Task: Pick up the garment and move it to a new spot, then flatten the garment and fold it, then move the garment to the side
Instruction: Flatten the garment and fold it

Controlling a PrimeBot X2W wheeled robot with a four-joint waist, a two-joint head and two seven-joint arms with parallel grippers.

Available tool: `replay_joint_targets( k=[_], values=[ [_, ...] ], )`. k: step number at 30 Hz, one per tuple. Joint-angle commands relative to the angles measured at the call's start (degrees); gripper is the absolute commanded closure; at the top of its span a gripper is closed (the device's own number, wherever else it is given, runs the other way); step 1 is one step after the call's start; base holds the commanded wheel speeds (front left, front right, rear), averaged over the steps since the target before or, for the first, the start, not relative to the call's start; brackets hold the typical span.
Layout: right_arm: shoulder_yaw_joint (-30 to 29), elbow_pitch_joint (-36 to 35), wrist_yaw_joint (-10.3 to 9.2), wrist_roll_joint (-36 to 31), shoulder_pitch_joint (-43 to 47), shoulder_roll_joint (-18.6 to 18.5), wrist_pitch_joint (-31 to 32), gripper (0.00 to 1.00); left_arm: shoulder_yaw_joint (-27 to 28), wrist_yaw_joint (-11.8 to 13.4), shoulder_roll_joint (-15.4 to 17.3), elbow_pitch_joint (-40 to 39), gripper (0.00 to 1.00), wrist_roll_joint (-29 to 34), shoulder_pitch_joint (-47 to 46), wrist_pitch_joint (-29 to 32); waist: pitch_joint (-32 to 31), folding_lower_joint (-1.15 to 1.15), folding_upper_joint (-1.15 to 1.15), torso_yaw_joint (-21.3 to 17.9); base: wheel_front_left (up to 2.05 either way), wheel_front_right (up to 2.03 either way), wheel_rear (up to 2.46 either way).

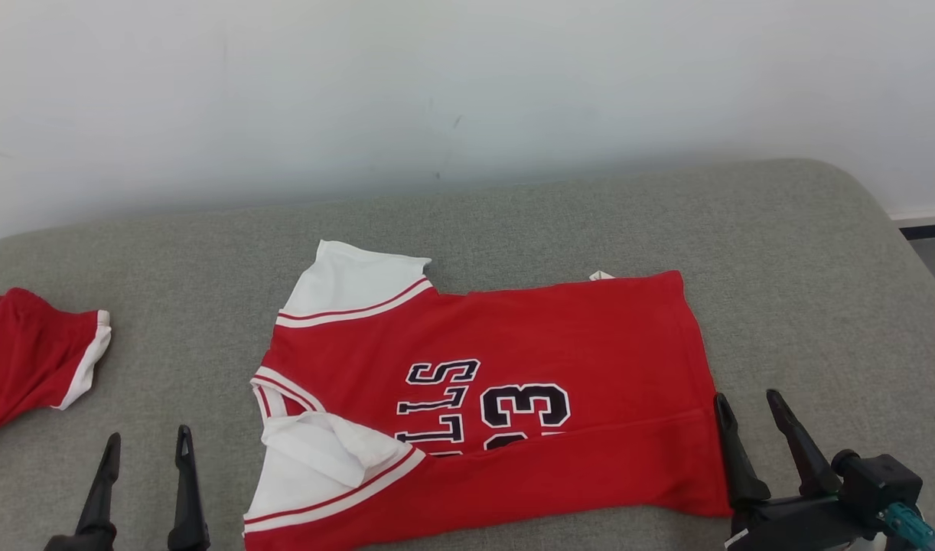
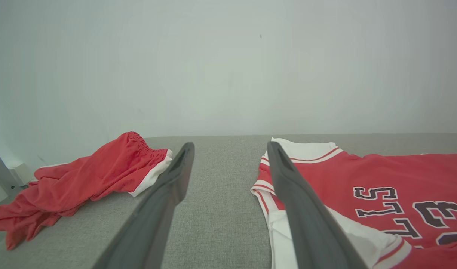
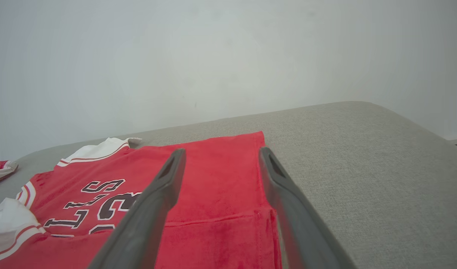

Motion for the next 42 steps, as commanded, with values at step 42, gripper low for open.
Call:
replay_joint_targets(
  k=[42],
  values=[
    [-2.73,6.37,-0.14,-7.11,-7.98,3.85,-0.32,0.0,6.88,-7.6,1.21,6.92,0.0,5.08,-7.97,-0.2,4.82,0.0,0.0,-2.44,0.0,0.0,0.0]
  ],
)
